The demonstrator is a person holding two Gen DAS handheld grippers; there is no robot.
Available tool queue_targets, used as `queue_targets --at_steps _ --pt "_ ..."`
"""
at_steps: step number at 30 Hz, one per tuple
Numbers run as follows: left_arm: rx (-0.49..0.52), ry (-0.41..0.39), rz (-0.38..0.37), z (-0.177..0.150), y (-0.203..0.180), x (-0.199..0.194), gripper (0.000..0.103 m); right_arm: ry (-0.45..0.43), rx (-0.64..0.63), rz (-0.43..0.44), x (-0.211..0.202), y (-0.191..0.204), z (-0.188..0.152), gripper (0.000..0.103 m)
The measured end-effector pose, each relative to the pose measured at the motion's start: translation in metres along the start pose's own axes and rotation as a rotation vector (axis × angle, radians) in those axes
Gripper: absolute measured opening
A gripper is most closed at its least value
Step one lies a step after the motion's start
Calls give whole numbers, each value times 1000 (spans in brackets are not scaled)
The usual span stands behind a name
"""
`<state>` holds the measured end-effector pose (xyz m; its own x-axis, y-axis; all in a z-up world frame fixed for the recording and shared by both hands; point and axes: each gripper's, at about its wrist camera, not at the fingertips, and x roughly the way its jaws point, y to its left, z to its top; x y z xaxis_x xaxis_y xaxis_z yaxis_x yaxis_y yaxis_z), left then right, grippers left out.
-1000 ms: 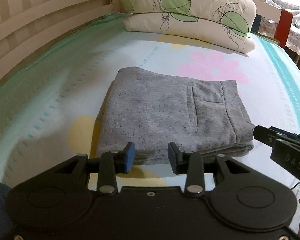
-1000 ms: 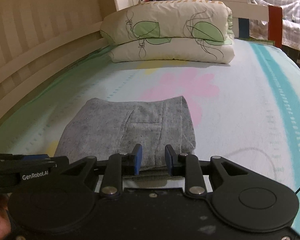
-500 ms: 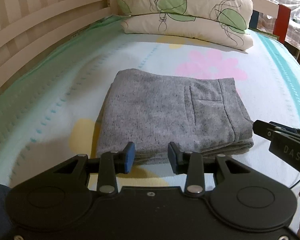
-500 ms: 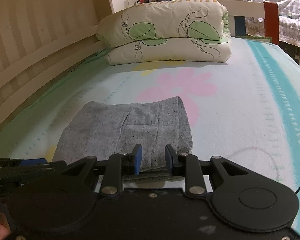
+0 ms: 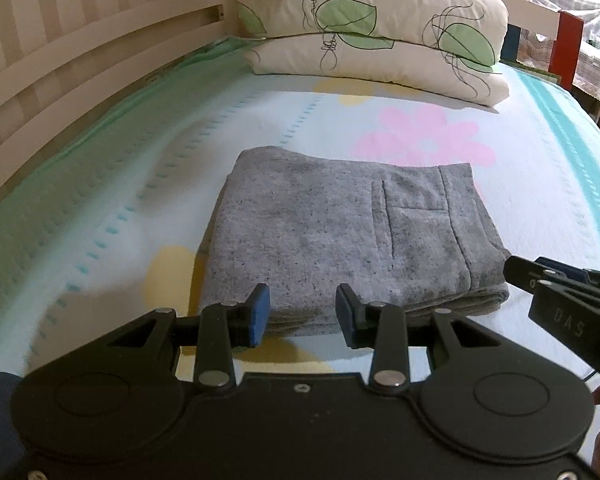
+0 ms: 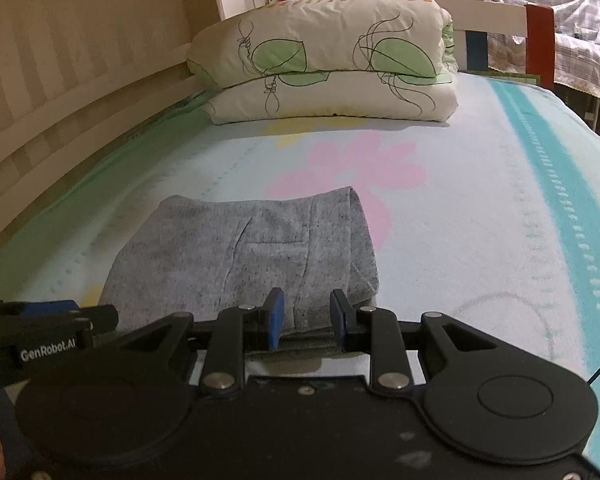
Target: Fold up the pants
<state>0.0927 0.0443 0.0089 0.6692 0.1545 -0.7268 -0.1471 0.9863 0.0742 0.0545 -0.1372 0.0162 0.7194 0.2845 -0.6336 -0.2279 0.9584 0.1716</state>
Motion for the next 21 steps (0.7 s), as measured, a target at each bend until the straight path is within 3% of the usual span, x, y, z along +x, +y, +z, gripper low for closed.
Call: queue_targets --at_steps 21 --pt "6 10 1 0 -4 0 47 5 10 4 2 -2 0 28"
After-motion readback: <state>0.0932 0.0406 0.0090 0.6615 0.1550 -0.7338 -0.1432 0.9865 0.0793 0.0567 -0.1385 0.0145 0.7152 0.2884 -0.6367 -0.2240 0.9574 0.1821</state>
